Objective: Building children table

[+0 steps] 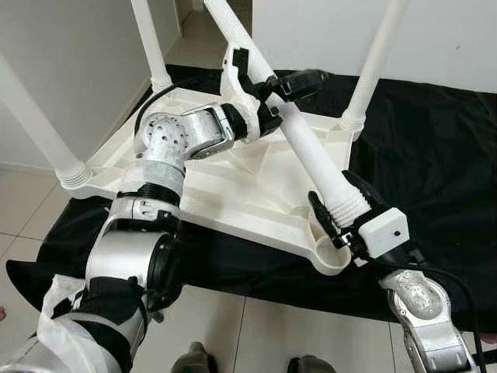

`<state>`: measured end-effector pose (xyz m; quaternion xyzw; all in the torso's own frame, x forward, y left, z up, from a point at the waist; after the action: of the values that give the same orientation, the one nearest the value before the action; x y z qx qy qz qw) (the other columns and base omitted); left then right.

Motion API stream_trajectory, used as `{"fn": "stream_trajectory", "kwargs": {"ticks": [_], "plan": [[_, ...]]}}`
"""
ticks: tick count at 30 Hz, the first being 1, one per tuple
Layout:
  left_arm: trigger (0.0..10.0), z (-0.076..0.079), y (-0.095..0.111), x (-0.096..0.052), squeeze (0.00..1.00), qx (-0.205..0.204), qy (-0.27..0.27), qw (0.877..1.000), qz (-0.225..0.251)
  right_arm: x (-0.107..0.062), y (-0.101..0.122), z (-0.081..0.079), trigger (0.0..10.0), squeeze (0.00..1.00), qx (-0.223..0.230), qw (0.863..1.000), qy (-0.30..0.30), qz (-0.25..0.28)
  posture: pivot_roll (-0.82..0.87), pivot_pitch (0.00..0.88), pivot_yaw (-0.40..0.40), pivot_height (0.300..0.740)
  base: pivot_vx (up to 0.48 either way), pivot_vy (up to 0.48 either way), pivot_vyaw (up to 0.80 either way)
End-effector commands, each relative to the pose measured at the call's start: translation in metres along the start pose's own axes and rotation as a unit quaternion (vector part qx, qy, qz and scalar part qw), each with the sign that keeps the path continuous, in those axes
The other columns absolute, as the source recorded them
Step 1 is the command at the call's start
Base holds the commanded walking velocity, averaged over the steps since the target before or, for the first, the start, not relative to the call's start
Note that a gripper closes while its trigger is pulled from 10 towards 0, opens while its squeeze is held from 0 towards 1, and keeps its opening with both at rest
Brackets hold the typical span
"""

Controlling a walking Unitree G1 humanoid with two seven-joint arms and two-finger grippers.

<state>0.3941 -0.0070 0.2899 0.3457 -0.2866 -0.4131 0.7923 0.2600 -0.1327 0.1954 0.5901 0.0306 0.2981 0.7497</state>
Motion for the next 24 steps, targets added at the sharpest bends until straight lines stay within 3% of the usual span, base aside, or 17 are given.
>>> {"fn": "stream_trajectory", "kwargs": {"ticks": [1, 2, 3, 17, 18, 19, 20, 21, 24], "plan": [[10.0, 0.009, 0.015, 0.0, 0.0, 0.017, -0.022, 0.999, 0.021, -0.002, -0.008, -0.007, 10.0, 0.0, -0.003, 1.0, 0.019, -0.02, -0.05, 0.0, 0.064, 0.74, 0.0, 0.0, 0.0], [2.9, 0.005, 0.018, 0.0, 0.0, 0.01, -0.01, 1.0, 0.027, -0.004, -0.009, -0.006, 10.0, 0.0, -0.004, 1.0, 0.016, -0.022, -0.05, 0.0, 0.065, 0.74, 0.0, 0.0, 0.0], [0.0, 0.001, 0.022, -0.001, 0.0, 0.013, 0.0, 0.999, 0.036, -0.005, -0.01, -0.006, 10.0, 0.0, -0.005, 1.0, 0.014, -0.025, -0.05, 0.0, 0.065, 0.74, 0.0, 0.0, 0.0], [0.0, -0.013, 0.034, -0.003, 0.0, -0.016, 0.03, 0.998, 0.054, -0.009, -0.013, -0.004, 10.0, 0.0, 0.005, 1.0, 0.0, -0.031, -0.05, 0.0, 0.061, 0.74, 0.0, 0.0, 0.0], [0.0, -0.015, 0.034, -0.004, 0.0, -0.021, 0.034, 0.998, 0.055, -0.009, -0.014, -0.003, 10.0, 0.07, 0.015, 0.999, -0.001, -0.034, -0.05, 0.0, 0.06, 0.74, 0.0, 0.0, 0.0], [0.0, -0.017, 0.034, -0.003, 0.0, -0.026, 0.04, 0.997, 0.055, -0.009, -0.015, -0.001, 10.0, 1.0, 0.033, 0.999, -0.006, -0.035, -0.05, 0.0, 0.058, 0.74, 0.0, 0.0, 0.0], [0.0, -0.017, 0.034, -0.003, 0.0, -0.026, 0.04, 0.997, 0.055, -0.009, -0.015, -0.001, 10.0, 1.0, 0.033, 0.999, -0.006, -0.035, -0.05, 0.0, 0.058, 0.74, 0.0, 0.0, 0.0], [10.0, -0.019, 0.033, -0.003, 0.0, -0.026, 0.044, 0.997, 0.051, -0.009, -0.014, 0.001, 10.0, 1.0, 0.053, 0.998, -0.013, -0.033, -0.05, 0.0, 0.056, 0.74, 0.0, 0.0, 0.0], [10.0, -0.018, 0.033, -0.003, 0.0, -0.024, 0.043, 0.998, 0.046, -0.01, -0.013, 0.003, 10.0, 1.0, 0.081, 0.996, -0.023, -0.029, -0.05, 0.0, 0.056, 0.74, 0.0, 0.0, 0.0]]}}
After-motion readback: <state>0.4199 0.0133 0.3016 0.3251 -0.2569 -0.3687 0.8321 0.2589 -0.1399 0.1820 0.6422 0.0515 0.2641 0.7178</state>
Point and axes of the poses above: a point about 5 cm out from each wrist's last joint towards the gripper, its own x axis pointing out of the wrist towards the gripper, its own y axis along the axis of the wrist's last joint, z = x × y, the point moved 5 cm from there along x, pointing out of the wrist towards the gripper, and after that the axes turned 13 degrees about x, right-handed, at the moved point
